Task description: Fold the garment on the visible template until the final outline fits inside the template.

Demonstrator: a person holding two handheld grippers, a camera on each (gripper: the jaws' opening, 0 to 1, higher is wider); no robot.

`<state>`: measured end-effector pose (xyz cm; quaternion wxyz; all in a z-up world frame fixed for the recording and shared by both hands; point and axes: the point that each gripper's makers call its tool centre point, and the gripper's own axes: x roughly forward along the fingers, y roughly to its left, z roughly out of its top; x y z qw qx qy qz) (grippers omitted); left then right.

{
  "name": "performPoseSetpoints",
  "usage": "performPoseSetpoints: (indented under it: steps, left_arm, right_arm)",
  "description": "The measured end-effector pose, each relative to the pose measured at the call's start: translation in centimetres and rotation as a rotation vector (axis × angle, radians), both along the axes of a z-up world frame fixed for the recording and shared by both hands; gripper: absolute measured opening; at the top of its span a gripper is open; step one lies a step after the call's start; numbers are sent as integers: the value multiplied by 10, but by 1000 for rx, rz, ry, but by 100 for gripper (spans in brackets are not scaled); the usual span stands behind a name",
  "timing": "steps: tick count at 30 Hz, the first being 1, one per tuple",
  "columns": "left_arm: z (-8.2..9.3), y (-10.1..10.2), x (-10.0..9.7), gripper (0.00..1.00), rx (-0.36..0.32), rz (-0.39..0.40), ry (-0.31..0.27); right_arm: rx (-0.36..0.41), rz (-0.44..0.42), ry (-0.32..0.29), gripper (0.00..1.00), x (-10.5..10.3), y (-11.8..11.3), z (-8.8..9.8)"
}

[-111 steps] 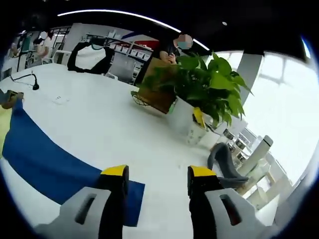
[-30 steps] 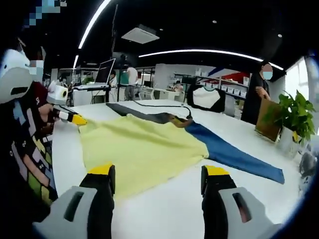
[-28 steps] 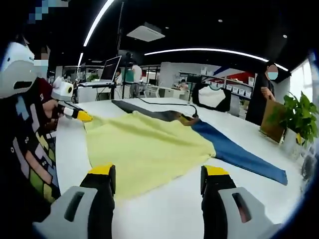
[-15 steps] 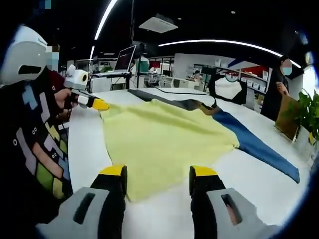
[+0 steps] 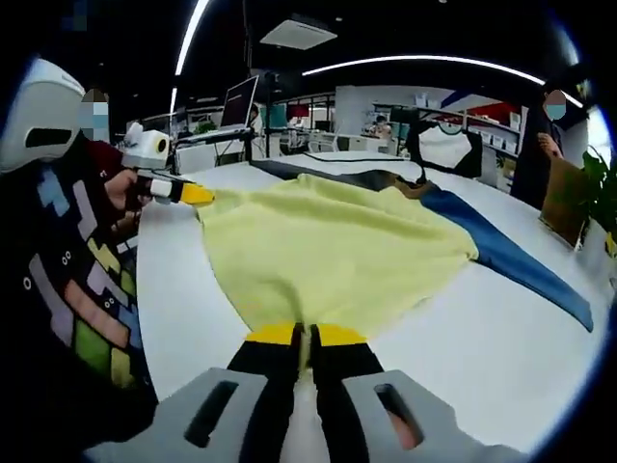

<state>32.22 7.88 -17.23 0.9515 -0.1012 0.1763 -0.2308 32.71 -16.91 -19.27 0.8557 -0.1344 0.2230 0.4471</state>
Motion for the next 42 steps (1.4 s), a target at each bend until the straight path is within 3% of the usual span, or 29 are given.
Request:
performPoseSetpoints:
  steps: [15,31,33,34,42]
  left_arm:
    - [2,-4,-7,4,33,-60,27]
    - [4,-8,-15,4,47,-128,72]
    - [2,-7,-15,4,58,-128,79]
    - [2,-7,-15,4,56,-131,82]
    - [-2,-6,-14,4,78,-136,106]
  right_arm:
    - [-14,-55,32,0,-4,-27,14]
    - [-160,-111,70,0,-2,-49,7]
    - [-235,-135,42,0,4,-60,4]
    - [-242,-130,25,0,5,-59,5]
    - [-241,-125,57,0,4,-60,6]
